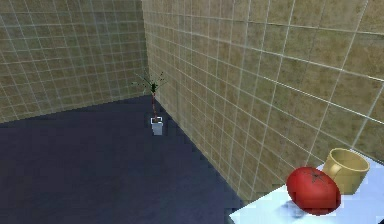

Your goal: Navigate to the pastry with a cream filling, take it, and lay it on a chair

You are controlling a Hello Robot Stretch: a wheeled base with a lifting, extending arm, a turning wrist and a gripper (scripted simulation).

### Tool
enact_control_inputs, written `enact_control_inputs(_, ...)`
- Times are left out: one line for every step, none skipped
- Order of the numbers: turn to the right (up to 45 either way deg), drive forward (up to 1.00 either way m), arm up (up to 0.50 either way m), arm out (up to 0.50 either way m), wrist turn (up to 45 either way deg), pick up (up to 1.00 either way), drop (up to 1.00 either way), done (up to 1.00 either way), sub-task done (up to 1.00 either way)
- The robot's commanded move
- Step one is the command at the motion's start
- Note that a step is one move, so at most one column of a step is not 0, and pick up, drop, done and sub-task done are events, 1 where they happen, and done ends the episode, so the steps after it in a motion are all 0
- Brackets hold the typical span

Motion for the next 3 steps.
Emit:
enact_control_inputs(0.0,0.0,0.0,0.0,-45.0,0.0,0.0,0.0,0.0)
enact_control_inputs(0.0,0.0,0.0,0.0,-45.0,0.0,0.0,0.0,0.0)
enact_control_inputs(0.0,0.0,0.0,0.0,-27.0,0.0,0.0,0.0,0.0)
